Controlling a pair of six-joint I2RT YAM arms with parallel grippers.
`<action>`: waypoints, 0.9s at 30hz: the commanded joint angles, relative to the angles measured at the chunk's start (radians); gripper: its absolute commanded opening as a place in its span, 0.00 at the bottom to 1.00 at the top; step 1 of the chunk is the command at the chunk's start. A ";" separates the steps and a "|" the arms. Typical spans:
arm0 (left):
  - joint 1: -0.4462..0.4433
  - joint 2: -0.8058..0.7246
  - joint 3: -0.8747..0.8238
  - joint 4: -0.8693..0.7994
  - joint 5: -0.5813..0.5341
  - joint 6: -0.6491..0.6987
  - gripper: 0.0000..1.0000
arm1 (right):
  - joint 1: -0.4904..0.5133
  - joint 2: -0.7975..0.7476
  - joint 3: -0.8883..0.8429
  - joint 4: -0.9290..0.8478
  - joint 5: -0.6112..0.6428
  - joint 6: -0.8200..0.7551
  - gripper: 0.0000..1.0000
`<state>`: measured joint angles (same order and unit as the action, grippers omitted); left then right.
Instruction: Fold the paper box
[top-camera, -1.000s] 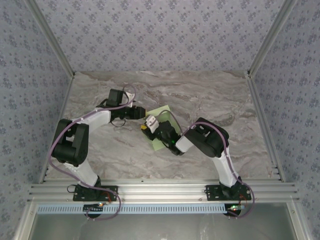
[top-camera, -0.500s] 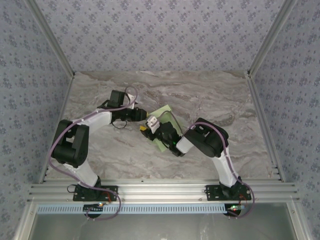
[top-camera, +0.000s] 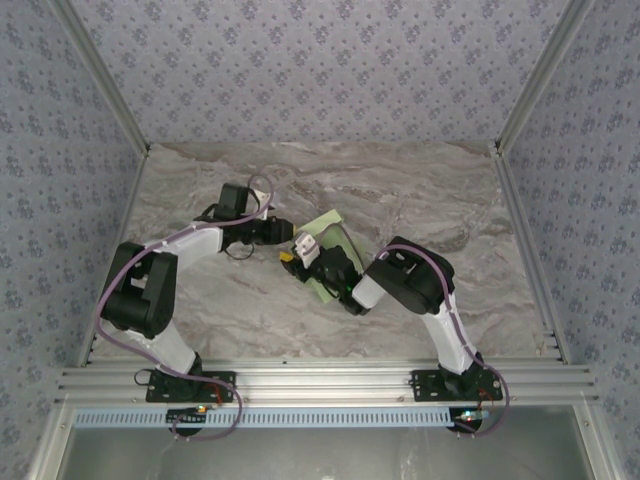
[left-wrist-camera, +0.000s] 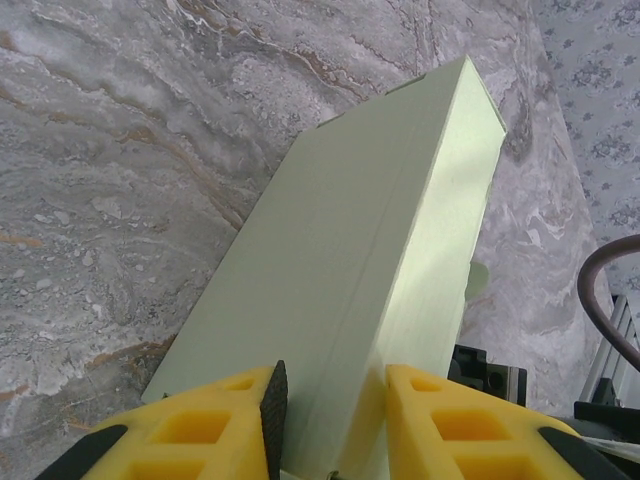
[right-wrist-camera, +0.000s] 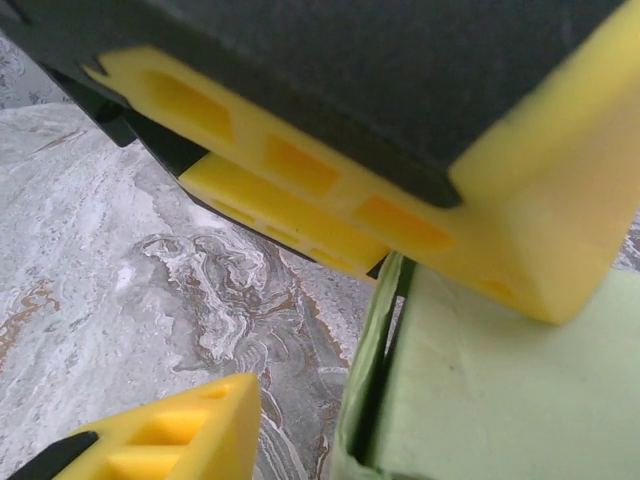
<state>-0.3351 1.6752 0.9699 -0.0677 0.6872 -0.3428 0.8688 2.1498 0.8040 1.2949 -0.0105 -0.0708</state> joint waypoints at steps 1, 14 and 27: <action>-0.041 0.017 -0.054 -0.165 -0.013 -0.006 0.32 | 0.023 -0.050 -0.001 0.098 0.002 -0.006 0.41; -0.041 -0.012 -0.052 -0.210 -0.031 -0.004 0.32 | 0.063 -0.073 0.020 0.098 0.157 -0.104 0.26; -0.048 -0.010 -0.107 -0.138 -0.040 -0.053 0.32 | 0.092 -0.063 0.054 0.096 0.166 -0.236 0.35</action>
<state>-0.3435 1.6314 0.9257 -0.0715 0.6727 -0.3813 0.9390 2.1334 0.7891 1.2865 0.1528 -0.2295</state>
